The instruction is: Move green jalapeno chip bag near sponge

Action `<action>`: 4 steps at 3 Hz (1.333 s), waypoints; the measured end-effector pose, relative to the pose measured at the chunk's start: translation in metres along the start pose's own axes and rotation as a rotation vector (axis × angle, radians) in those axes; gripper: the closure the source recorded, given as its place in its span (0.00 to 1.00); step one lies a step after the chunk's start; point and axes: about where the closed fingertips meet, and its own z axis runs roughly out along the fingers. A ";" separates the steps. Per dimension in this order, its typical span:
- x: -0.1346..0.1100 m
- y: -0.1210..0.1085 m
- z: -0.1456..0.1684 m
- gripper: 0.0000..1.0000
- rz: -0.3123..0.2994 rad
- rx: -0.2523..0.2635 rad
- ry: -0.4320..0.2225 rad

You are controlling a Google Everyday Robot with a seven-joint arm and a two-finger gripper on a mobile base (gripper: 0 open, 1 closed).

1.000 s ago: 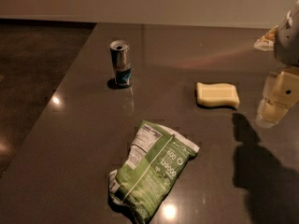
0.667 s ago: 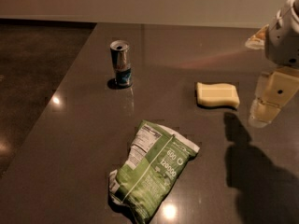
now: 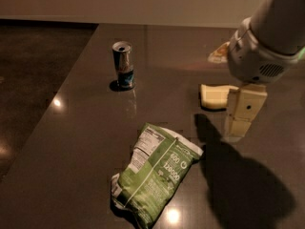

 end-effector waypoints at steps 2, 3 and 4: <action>-0.042 0.035 0.049 0.00 -0.188 -0.131 -0.051; -0.061 0.055 0.066 0.00 -0.267 -0.183 -0.069; -0.083 0.078 0.083 0.00 -0.343 -0.226 -0.084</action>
Offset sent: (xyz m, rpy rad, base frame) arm -0.0492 0.0865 -0.0790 0.0064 0.1654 0.3763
